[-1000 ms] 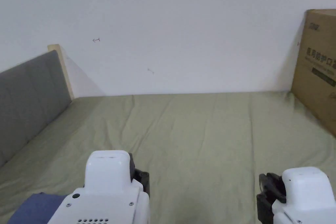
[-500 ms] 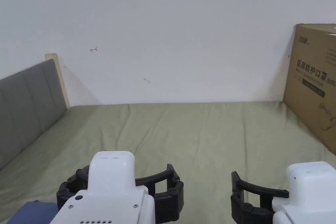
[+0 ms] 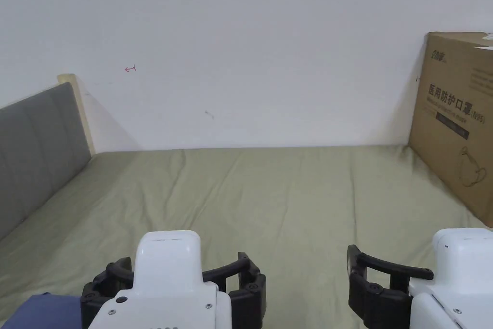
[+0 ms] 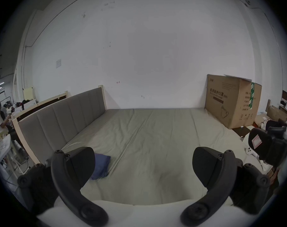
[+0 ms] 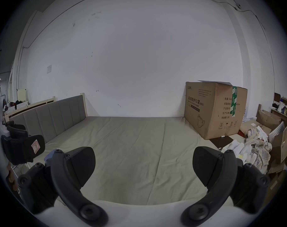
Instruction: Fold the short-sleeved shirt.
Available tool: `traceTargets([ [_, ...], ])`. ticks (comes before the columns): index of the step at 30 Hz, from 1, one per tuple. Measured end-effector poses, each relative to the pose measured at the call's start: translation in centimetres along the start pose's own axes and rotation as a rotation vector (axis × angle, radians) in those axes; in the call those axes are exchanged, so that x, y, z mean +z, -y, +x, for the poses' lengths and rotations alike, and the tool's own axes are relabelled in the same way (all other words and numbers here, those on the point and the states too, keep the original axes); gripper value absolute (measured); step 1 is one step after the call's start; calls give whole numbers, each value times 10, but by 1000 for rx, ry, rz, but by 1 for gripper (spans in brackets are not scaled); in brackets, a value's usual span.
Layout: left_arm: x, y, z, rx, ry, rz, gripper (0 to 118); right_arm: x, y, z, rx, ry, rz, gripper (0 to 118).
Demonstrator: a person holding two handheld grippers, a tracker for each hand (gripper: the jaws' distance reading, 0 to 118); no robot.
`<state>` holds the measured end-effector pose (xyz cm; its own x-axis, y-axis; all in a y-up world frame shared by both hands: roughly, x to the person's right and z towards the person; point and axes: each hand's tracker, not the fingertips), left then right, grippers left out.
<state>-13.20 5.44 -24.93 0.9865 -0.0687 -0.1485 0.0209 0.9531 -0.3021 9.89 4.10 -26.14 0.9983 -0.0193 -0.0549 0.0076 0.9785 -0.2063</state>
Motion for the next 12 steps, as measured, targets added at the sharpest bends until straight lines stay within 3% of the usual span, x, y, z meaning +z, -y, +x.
traceTargets([
  [12,-2,-5,-7,29,70,33,118,-6,3,1,-1,0,-30,118],
])
